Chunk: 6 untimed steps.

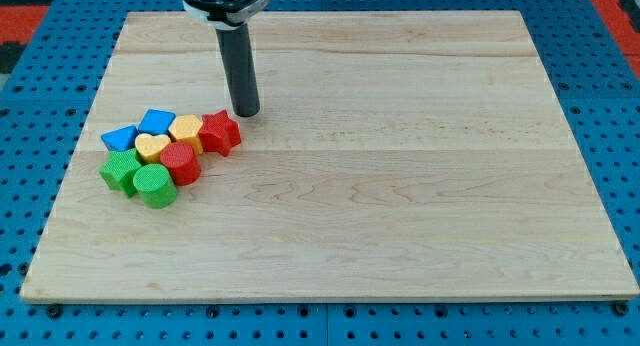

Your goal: Nudge the blue cube down a bit

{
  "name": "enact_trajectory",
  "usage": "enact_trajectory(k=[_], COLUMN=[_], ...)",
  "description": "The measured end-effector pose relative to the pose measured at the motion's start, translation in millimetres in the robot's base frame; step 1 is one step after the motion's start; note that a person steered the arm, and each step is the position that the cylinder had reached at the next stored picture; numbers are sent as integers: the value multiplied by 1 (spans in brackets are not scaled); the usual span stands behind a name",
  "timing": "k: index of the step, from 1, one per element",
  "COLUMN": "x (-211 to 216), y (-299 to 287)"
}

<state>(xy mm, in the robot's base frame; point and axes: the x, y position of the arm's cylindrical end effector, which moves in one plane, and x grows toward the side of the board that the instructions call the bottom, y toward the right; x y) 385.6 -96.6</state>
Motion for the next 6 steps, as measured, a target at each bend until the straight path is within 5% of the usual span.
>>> enact_trajectory(k=[3,4,5,6], x=[30,-6,-30,-7], y=[-25,-7,-64,-95])
